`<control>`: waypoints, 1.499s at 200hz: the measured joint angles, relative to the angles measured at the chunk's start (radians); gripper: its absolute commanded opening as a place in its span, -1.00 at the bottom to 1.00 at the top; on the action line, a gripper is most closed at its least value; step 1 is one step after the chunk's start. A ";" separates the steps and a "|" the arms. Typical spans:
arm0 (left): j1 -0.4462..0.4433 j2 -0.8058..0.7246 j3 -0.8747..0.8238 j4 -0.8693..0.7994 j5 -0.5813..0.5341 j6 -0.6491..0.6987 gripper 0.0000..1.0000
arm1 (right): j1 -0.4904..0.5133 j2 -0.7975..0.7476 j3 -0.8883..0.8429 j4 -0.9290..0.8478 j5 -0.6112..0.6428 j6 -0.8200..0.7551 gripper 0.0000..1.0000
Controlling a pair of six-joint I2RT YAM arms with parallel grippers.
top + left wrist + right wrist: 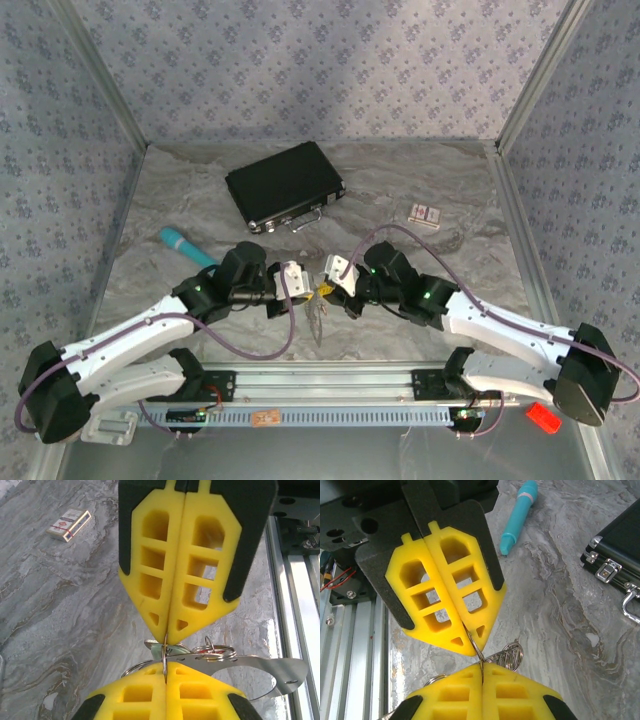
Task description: Put the keys on the keyring
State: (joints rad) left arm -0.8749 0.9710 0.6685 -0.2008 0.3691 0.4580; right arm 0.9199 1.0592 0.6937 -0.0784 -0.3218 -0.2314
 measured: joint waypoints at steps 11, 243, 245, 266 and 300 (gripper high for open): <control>-0.004 -0.007 -0.002 0.003 -0.011 0.018 -1.00 | -0.006 0.005 0.001 0.000 -0.008 0.009 -1.00; -0.040 -0.082 -0.192 0.338 -0.051 -0.157 -1.00 | -0.051 0.032 0.023 -0.056 -0.050 0.023 -0.56; -0.040 -0.082 -0.192 0.340 -0.051 -0.159 -1.00 | -0.052 0.032 0.023 -0.059 -0.048 0.021 -0.55; -0.044 -0.092 -0.197 0.376 -0.040 -0.187 -1.00 | -0.056 0.029 0.023 -0.076 -0.032 0.019 -0.53; -0.043 -0.094 -0.200 0.409 -0.034 -0.210 -1.00 | -0.056 -0.005 0.024 -0.100 -0.031 -0.003 -0.45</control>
State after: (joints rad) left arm -0.9184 0.8772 0.4690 0.2077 0.3347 0.2481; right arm 0.8635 1.0546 0.7181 -0.1783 -0.3523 -0.2348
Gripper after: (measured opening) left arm 0.043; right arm 0.259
